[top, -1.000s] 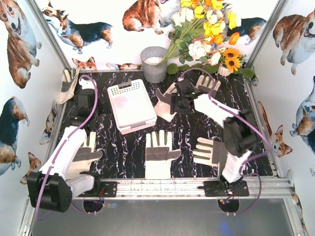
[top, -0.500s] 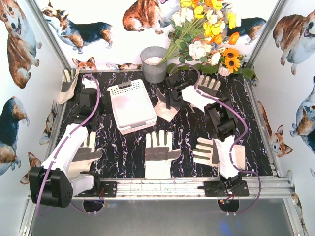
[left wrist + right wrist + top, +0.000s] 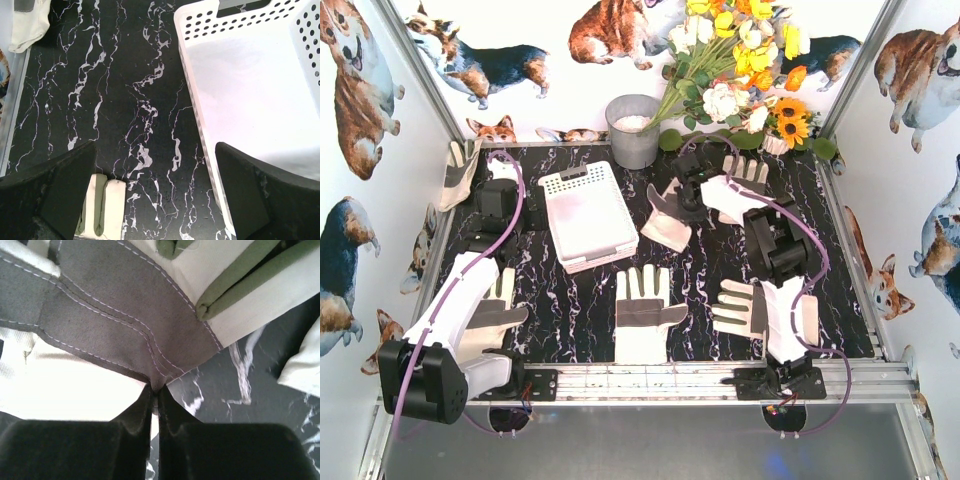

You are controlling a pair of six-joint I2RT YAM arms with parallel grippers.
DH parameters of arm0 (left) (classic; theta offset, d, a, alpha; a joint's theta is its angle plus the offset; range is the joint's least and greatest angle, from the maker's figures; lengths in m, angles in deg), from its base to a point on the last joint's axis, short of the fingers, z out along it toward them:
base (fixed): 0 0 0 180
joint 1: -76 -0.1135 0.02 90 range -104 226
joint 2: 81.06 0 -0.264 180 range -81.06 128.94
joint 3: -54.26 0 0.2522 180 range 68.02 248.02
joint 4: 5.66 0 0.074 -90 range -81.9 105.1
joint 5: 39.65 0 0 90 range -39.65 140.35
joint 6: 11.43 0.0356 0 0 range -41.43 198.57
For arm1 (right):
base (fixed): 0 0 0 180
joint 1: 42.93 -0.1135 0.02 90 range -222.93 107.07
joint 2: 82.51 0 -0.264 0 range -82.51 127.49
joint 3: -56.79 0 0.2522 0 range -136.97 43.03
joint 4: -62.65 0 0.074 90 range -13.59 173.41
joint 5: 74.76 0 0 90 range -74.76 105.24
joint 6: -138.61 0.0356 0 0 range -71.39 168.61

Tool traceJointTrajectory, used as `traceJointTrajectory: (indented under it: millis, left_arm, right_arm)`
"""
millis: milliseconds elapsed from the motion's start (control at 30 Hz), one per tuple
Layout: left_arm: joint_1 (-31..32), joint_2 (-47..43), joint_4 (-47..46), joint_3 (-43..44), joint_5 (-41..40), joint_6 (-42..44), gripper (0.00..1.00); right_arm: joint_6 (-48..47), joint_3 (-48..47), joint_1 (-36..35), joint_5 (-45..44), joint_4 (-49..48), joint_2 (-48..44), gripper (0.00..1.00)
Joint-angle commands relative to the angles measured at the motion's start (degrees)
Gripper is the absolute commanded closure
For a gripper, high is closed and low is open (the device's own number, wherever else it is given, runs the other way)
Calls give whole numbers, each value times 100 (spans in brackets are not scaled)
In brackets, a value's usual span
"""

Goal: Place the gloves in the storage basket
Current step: Pick up the glove from the center of the board.

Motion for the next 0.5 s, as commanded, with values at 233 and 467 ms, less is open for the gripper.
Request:
traceJointTrajectory:
  millis: [233,467]
  left_arm:
    - [-39,-371,-200,63,871,-193,0]
    - [680,-493,-530,154,2019,-1712,0]
  right_arm:
    - [-60,958,73,133,247,-1956,100]
    - [21,1794,73,821,14,-3299,100]
